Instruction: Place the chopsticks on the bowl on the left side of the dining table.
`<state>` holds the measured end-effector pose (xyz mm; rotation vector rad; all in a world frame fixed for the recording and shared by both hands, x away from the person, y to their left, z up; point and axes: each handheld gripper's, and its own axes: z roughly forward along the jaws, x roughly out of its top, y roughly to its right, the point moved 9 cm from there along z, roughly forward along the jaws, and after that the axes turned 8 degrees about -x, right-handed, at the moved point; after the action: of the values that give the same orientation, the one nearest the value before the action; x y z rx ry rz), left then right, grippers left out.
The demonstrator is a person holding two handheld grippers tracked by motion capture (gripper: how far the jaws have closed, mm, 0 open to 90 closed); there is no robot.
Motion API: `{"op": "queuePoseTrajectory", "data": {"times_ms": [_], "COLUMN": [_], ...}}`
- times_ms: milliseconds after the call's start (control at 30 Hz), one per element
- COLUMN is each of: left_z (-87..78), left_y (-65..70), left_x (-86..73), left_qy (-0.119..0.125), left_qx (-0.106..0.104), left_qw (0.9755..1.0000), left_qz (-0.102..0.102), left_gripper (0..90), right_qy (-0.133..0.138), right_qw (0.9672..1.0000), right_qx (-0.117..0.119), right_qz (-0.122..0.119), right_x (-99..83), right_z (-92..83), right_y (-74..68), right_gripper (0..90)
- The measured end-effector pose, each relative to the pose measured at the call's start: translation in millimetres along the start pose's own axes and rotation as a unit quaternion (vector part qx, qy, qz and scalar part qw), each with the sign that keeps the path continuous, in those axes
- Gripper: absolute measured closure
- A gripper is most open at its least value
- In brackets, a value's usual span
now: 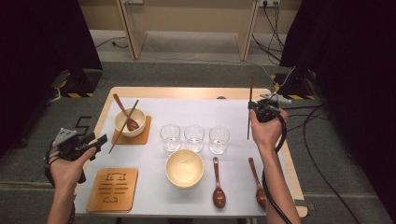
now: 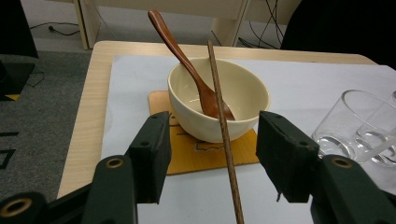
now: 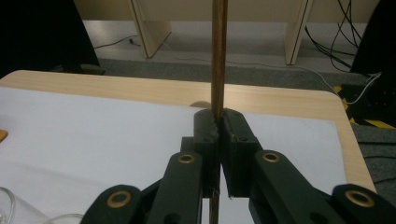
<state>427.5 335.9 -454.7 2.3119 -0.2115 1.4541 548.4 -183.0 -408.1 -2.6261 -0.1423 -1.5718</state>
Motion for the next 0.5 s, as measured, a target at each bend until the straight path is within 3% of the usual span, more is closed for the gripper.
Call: {"op": "queuePoseTrajectory", "data": {"times_ms": [500], "left_z": [-0.4], "left_y": [0.1], "left_x": [0.3], "left_qy": [0.001], "left_qx": [0.001], "left_qw": [1.0], "left_qz": [0.002], "left_gripper": [43.9], "right_qy": [0.021], "right_qw": [0.9998], "right_qx": [0.004], "right_qz": [0.003], "right_x": [6.0], "right_z": [12.2], "right_y": [-11.3], "right_gripper": [85.4]}}
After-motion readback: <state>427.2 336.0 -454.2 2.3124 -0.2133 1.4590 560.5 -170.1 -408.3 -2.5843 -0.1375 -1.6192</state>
